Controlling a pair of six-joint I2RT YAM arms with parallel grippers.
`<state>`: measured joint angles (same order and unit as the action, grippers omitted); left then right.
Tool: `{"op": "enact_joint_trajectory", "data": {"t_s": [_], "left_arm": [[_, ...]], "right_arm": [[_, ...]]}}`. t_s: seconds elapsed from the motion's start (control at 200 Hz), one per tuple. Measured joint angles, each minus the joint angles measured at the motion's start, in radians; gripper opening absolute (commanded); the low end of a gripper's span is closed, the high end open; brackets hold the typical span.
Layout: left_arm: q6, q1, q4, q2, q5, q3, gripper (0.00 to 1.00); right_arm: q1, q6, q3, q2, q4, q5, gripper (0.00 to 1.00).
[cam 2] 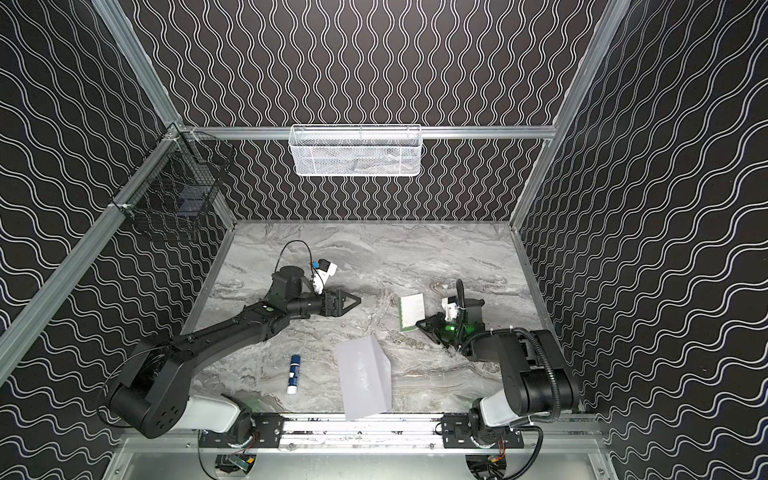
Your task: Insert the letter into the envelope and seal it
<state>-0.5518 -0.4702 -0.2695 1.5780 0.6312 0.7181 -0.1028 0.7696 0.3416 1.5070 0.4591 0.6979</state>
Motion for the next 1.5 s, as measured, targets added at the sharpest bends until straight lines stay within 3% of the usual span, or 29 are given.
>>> {"op": "enact_joint_trajectory", "data": {"t_s": [0.245,0.586,0.886,1.101,1.241,1.386,1.501], "left_arm": [[-0.021,0.000,0.001,-0.002,-0.015,-0.008,0.99],[-0.018,-0.018,0.066,-0.020,-0.051,0.002,0.99],[0.006,-0.095,0.176,-0.003,-0.086,0.056,0.96],[-0.005,-0.170,0.299,-0.049,-0.101,0.001,0.76],[-0.074,-0.244,0.335,-0.108,-0.109,-0.074,0.72],[-0.101,-0.301,0.349,-0.129,-0.112,-0.118,0.69],[-0.104,-0.303,0.354,-0.088,-0.128,-0.141,0.61]], "right_arm": [[0.000,-0.008,-0.003,-0.031,-0.036,-0.014,0.42],[0.001,-0.116,0.101,-0.064,-0.269,-0.077,0.55],[0.001,-0.204,0.140,-0.172,-0.448,-0.108,0.55],[-0.019,-0.264,0.105,-0.364,-0.570,-0.146,0.47],[-0.138,-0.268,0.083,-0.484,-0.618,-0.172,0.42],[-0.393,-0.252,0.056,-0.542,-0.594,-0.203,0.38],[-0.540,-0.231,0.048,-0.526,-0.547,-0.245,0.36]]}}
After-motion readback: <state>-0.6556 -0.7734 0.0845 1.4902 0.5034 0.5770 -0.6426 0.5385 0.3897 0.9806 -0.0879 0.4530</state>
